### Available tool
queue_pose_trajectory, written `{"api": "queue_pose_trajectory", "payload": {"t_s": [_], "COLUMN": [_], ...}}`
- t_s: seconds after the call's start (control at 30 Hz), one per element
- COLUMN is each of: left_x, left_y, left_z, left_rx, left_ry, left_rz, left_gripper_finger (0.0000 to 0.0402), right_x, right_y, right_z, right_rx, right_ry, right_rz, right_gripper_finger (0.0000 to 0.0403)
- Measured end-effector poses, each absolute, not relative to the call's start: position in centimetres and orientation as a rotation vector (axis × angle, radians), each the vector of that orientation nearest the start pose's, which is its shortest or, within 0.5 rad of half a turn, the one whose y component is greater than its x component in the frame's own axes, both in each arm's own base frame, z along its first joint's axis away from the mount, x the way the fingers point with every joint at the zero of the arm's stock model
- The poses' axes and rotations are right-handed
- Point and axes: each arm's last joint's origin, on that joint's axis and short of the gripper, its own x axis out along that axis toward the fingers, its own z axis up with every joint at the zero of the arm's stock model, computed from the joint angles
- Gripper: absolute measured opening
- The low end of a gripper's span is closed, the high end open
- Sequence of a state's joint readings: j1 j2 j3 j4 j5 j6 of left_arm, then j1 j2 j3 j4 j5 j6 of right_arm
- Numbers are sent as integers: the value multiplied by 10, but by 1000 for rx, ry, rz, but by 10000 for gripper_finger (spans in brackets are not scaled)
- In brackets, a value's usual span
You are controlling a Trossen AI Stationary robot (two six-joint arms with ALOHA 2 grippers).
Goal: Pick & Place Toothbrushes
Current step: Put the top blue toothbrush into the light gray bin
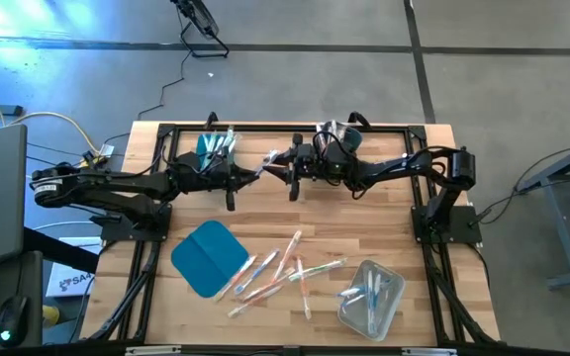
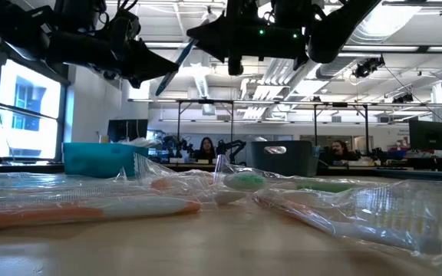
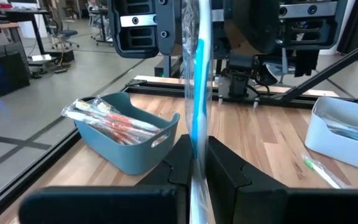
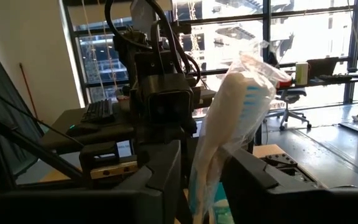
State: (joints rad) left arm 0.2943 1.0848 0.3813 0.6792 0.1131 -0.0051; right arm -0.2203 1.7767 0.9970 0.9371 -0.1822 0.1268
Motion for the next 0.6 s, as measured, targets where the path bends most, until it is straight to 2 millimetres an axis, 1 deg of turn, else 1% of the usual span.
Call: {"api": "queue_pose_trajectory", "payload": {"t_s": [0.43, 0.5, 0.6], "left_x": [210, 210, 210], "left_y": [60, 60, 60], "left_z": [222, 222, 222], "left_rx": [-9, -9, -9], "left_ry": [24, 24, 24], "left_rz": [182, 182, 182], "left_gripper_finger": [22, 22, 22], "right_x": [377, 377, 377], "right_y": [-79, -79, -79], "right_z": [247, 247, 247], "right_rx": [77, 70, 73], "right_ry": [-155, -155, -154], "right_rz": [-26, -26, -26], "right_gripper_finger": [17, 12, 18]}}
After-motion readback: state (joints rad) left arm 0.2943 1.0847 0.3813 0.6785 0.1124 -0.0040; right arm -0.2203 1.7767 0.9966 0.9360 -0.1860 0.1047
